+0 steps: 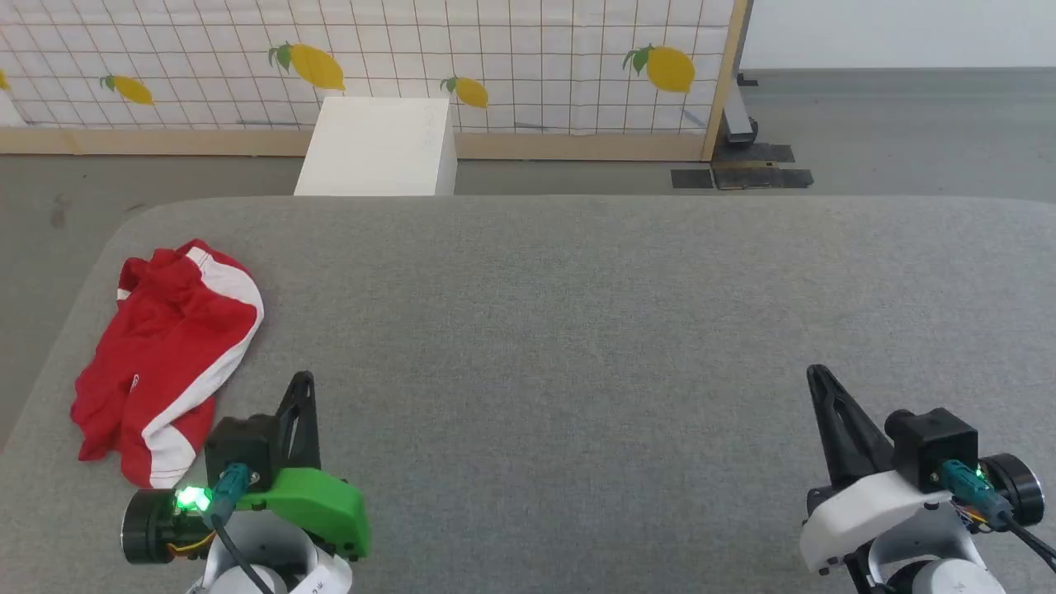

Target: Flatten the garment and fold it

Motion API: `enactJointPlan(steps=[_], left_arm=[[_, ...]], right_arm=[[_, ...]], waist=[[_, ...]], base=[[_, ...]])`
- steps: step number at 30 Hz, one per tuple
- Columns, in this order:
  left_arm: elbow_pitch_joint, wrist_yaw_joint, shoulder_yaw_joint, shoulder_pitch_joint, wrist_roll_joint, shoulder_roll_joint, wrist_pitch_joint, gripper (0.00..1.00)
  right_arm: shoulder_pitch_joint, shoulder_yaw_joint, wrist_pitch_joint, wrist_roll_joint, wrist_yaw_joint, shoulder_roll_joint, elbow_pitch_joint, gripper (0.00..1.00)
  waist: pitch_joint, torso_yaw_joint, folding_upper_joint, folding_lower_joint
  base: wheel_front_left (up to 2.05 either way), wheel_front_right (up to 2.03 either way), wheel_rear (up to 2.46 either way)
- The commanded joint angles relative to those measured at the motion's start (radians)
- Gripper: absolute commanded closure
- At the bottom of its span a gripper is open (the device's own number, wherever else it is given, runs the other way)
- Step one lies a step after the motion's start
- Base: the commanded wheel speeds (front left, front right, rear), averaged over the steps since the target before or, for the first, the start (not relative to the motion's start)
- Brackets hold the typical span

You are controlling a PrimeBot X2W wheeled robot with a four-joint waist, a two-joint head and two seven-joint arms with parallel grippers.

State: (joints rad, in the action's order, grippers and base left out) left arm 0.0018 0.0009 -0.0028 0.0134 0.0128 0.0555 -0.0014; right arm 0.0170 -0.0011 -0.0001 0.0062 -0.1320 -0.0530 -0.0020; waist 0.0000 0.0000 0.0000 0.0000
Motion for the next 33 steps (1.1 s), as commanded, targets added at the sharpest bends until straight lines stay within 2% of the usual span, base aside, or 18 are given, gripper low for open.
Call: enactJointPlan(steps=[1, 33], left_arm=[[-0.002, -0.001, 0.003, -0.013, -0.013, -0.005, 0.001, 1.0], [-0.002, -0.001, 0.003, -0.013, -0.013, -0.005, 0.001, 1.0]], right_arm=[[-0.017, 0.001, 0.0, -0.006, 0.001, 0.003, 0.002, 1.0], [-0.017, 0.001, 0.0, -0.006, 0.001, 0.003, 0.002, 1.0]], waist=[[0.0, 0.0, 0.0, 0.0], [0.0, 0.0, 0.0, 0.0]], base=[[0.0, 0.0, 0.0], [0.0, 0.0, 0.0]])
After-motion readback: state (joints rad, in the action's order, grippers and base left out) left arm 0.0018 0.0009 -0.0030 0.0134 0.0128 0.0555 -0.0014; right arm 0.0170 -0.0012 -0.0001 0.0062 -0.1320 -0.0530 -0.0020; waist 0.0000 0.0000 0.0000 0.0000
